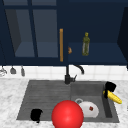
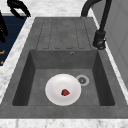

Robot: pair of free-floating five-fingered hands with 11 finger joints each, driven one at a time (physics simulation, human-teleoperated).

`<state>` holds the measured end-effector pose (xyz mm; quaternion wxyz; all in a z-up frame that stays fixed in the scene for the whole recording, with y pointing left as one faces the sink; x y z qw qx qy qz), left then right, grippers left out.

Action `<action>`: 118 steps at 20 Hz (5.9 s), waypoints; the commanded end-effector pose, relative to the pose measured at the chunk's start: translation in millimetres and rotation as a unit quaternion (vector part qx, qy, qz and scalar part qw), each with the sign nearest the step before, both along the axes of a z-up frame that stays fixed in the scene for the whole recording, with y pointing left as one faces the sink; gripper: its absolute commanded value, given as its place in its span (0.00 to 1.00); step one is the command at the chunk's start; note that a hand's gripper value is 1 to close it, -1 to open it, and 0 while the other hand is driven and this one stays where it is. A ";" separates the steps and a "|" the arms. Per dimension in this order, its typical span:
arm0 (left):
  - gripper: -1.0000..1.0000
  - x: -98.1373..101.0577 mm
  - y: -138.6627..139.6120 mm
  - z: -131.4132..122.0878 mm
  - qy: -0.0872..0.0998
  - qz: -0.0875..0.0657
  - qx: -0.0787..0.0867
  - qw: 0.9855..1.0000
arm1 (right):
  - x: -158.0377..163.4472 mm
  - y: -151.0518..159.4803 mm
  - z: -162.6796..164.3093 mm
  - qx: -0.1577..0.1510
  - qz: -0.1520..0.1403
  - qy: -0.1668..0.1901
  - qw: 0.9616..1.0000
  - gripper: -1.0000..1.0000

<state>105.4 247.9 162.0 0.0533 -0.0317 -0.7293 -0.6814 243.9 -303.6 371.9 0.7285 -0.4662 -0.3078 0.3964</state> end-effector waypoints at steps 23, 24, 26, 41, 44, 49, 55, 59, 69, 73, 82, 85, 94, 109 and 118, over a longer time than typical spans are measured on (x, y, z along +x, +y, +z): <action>0.50 0.0 0.0 0.0 0.000 0.000 0.000 1.000 | -31.8 -133.2 -6.3 0.010 0.047 -0.003 0.999 1.00; 0.50 0.0 0.0 0.0 0.000 0.000 0.000 1.000 | -32.3 -138.4 -7.0 0.009 0.046 -0.003 0.999 1.00; 0.50 0.0 0.0 0.0 0.000 0.000 0.000 1.000 | -33.1 -147.5 -8.8 0.011 0.047 -0.002 0.999 1.00; 0.50 0.0 0.0 0.0 0.000 0.000 0.000 1.000 | -26.4 -192.4 -50.7 0.001 0.062 0.010 0.998 1.00; 0.50 0.0 0.0 0.0 0.000 0.000 0.000 1.000 | -24.7 -200.8 -62.1 -0.004 0.058 0.007 0.998 1.00; 0.50 0.0 0.0 0.0 0.000 0.000 0.000 1.000 | -23.4 -216.8 -73.0 -0.011 0.048 0.001 0.999 1.00; 0.50 0.0 0.0 0.0 0.000 0.000 0.000 1.000 | -18.2 -241.4 -84.6 0.022 0.052 0.001 0.998 1.00; 0.50 0.0 0.0 0.0 0.000 0.000 0.000 1.000 | -16.3 -262.2 -93.1 0.029 0.056 0.000 0.998 1.00; 0.50 0.0 0.0 0.0 0.000 0.000 0.000 1.000 | 16.7 -282.7 -152.4 0.018 0.076 -0.001 0.997 1.00; 0.50 0.0 0.0 0.0 0.000 0.000 0.000 1.000 | 27.4 -292.1 -174.7 0.025 0.079 -0.015 0.996 1.00; 0.50 0.0 0.0 0.0 0.000 0.000 0.000 1.000 | 47.4 -301.7 -218.1 0.012 0.102 -0.026 0.994 1.00; 0.50 0.0 0.0 0.0 0.000 0.000 0.000 1.000 | 52.1 -303.3 -230.8 0.006 0.102 -0.034 0.994 1.00; 0.50 0.0 0.0 0.0 0.000 0.000 0.000 1.000 | 60.1 -313.8 -257.0 0.001 0.095 -0.063 0.993 1.00; 0.50 0.0 0.0 0.0 0.000 0.000 0.000 1.000 | 68.9 -326.5 -244.3 0.035 0.123 0.002 0.992 1.00; 0.50 0.0 0.0 0.0 0.000 0.000 0.000 1.000 | 70.6 -334.0 -250.1 0.024 0.132 0.006 0.991 1.00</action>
